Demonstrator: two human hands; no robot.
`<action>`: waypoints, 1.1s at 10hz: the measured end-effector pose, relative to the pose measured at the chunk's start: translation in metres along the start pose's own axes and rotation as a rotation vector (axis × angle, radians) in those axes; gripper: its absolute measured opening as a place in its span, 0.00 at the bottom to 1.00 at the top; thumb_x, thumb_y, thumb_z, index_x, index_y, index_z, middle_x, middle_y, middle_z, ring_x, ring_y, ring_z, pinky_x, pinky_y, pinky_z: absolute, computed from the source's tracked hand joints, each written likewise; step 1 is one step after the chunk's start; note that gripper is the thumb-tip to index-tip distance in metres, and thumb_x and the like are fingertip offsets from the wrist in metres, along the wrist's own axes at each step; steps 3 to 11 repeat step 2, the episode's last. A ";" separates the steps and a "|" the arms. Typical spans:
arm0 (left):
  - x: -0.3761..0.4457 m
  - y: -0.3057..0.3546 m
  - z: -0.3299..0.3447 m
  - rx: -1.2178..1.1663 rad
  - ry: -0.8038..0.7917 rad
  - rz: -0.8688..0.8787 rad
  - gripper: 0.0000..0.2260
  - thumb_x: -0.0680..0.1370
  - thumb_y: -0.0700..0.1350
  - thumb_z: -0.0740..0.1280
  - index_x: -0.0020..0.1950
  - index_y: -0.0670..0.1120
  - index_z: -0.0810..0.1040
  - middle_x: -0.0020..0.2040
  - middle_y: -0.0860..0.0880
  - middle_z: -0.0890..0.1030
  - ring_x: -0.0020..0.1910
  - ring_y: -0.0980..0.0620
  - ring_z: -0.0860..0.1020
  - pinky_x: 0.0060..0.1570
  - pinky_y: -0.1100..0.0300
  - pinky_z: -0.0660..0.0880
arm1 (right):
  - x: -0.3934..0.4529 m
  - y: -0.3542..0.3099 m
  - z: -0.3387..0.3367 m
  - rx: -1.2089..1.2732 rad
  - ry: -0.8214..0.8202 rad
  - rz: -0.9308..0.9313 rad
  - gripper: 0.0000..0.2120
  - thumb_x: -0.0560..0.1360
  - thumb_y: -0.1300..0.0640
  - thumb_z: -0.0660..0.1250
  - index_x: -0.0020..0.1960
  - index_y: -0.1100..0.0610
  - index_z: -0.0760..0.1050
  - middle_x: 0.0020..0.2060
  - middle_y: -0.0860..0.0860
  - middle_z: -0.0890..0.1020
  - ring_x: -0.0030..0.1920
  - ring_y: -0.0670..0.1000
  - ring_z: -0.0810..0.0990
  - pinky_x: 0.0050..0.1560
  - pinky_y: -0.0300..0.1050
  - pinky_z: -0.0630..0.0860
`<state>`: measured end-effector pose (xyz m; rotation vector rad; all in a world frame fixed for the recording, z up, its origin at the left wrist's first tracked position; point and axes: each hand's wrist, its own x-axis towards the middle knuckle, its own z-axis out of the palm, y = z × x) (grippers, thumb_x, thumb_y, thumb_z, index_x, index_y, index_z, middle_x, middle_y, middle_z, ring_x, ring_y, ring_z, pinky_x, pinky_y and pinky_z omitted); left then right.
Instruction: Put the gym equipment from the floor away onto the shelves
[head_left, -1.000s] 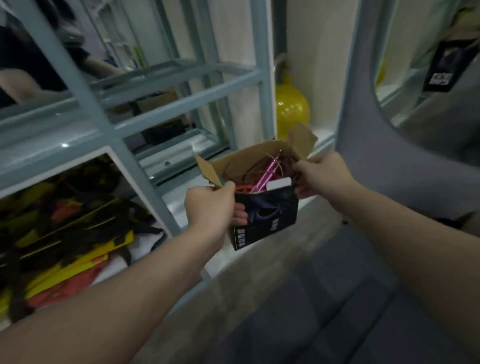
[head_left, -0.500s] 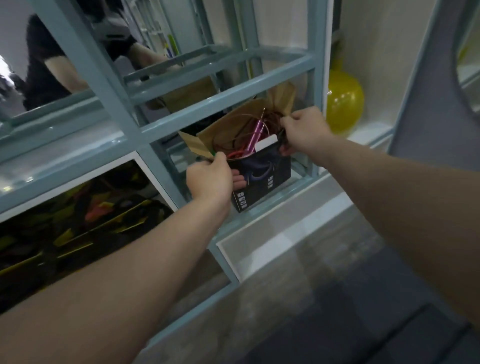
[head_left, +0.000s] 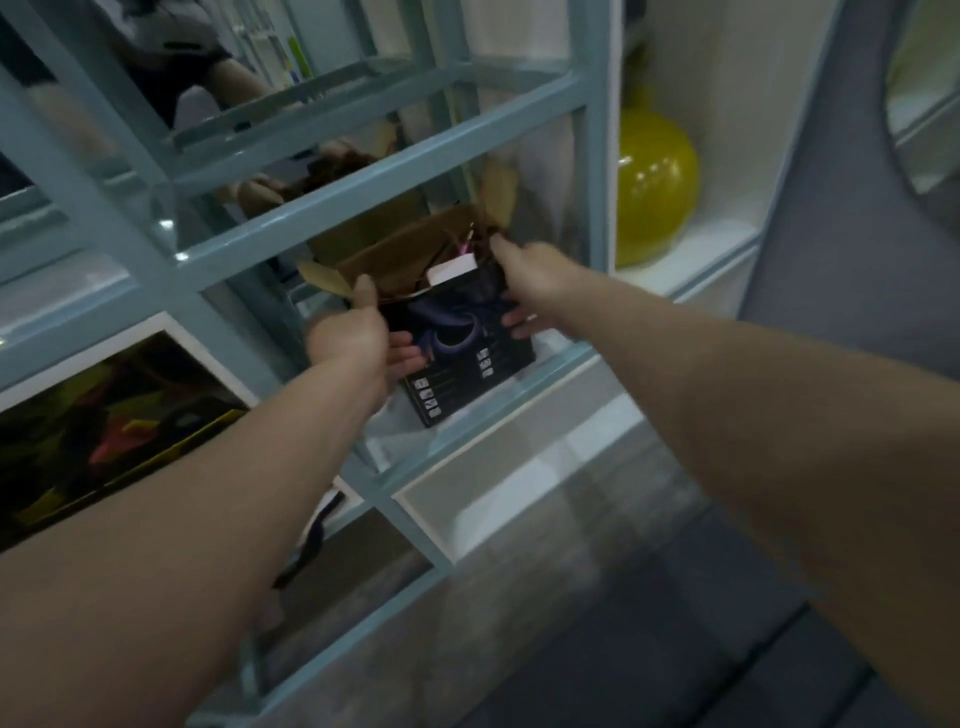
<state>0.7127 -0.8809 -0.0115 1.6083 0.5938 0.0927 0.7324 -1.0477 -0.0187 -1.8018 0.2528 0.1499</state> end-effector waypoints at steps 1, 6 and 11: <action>-0.013 -0.016 0.007 -0.051 -0.031 -0.002 0.19 0.82 0.60 0.56 0.57 0.44 0.70 0.41 0.42 0.78 0.35 0.44 0.80 0.36 0.50 0.81 | -0.035 0.043 -0.004 0.056 0.037 -0.006 0.24 0.83 0.44 0.56 0.68 0.63 0.68 0.50 0.61 0.79 0.32 0.55 0.78 0.36 0.48 0.78; -0.027 -0.033 0.017 -0.061 -0.033 0.023 0.19 0.82 0.59 0.55 0.59 0.45 0.70 0.41 0.45 0.76 0.34 0.48 0.77 0.32 0.54 0.79 | -0.058 0.075 -0.013 0.107 0.028 0.000 0.23 0.83 0.46 0.57 0.68 0.62 0.70 0.48 0.60 0.78 0.32 0.56 0.77 0.34 0.45 0.75; -0.027 -0.033 0.017 -0.061 -0.033 0.023 0.19 0.82 0.59 0.55 0.59 0.45 0.70 0.41 0.45 0.76 0.34 0.48 0.77 0.32 0.54 0.79 | -0.058 0.075 -0.013 0.107 0.028 0.000 0.23 0.83 0.46 0.57 0.68 0.62 0.70 0.48 0.60 0.78 0.32 0.56 0.77 0.34 0.45 0.75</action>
